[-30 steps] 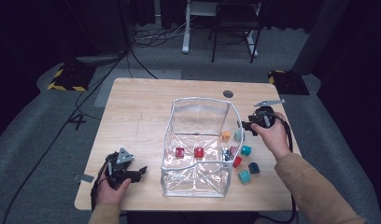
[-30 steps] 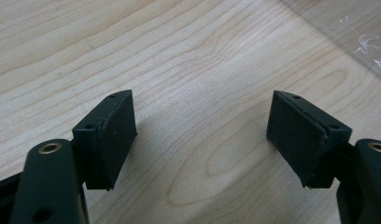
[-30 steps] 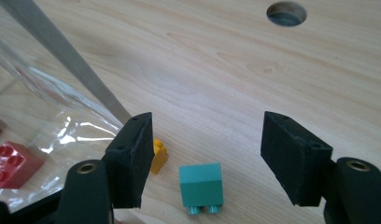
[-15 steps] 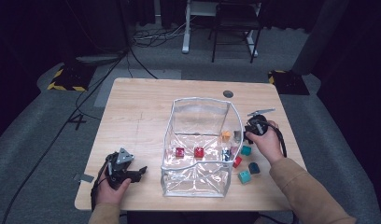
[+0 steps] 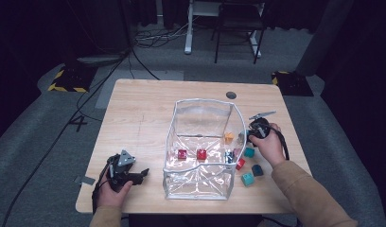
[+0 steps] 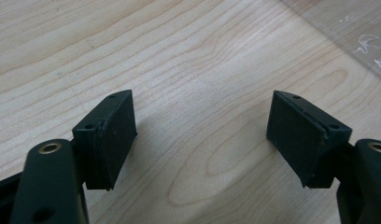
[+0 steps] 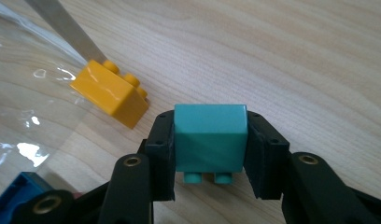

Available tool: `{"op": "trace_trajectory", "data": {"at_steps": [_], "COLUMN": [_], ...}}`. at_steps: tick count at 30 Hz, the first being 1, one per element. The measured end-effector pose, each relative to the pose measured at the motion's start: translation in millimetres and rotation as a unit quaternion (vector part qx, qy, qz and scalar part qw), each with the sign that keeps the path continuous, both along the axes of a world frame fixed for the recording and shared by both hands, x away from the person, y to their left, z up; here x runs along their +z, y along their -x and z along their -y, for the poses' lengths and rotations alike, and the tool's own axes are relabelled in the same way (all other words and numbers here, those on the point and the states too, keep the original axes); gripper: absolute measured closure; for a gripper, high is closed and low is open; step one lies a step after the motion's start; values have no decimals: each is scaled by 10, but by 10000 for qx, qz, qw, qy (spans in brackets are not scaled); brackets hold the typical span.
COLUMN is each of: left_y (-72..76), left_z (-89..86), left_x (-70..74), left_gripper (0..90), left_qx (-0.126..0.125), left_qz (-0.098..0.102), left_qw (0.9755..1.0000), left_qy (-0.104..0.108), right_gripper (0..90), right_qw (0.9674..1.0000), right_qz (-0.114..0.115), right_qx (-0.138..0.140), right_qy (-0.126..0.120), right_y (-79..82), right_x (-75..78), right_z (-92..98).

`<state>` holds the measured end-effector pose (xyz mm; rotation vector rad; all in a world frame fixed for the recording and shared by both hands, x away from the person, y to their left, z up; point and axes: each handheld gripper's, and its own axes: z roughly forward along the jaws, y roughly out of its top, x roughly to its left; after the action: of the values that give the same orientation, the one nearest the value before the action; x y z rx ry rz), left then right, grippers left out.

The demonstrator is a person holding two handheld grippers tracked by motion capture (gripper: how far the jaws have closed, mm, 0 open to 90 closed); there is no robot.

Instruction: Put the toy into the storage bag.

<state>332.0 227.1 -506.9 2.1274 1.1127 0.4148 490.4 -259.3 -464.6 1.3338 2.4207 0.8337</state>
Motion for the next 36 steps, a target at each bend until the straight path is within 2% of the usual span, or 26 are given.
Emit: {"op": "trace_trajectory", "data": {"at_steps": [9, 21, 27, 34, 36], "left_y": [0, 0, 0, 0, 0], "left_z": [0, 1, 1, 0, 0], "left_x": [0, 0, 0, 0, 0], "left_gripper": [244, 244, 244, 244, 244], "left_qx": [2, 5, 4, 2, 1], "left_qz": [1, 3, 3, 2, 0], "left_qw": [10000, 10000, 10000, 10000, 10000], "left_qy": [0, -1, -1, -2, -2], "right_gripper": [587, 587, 587, 587, 587], "right_qw": [9995, 9965, 9941, 9895, 9877], "right_qz": [245, 669, 852, 1093, 1102], "right_qx": [29, 124, 209, 269, 307], "right_qy": [-196, -489, -637, -901, -1064], "right_y": [57, 185, 264, 333, 359], "right_x": [324, 800, 1056, 1307, 1365], "right_z": [50, 144, 153, 171, 166]}}
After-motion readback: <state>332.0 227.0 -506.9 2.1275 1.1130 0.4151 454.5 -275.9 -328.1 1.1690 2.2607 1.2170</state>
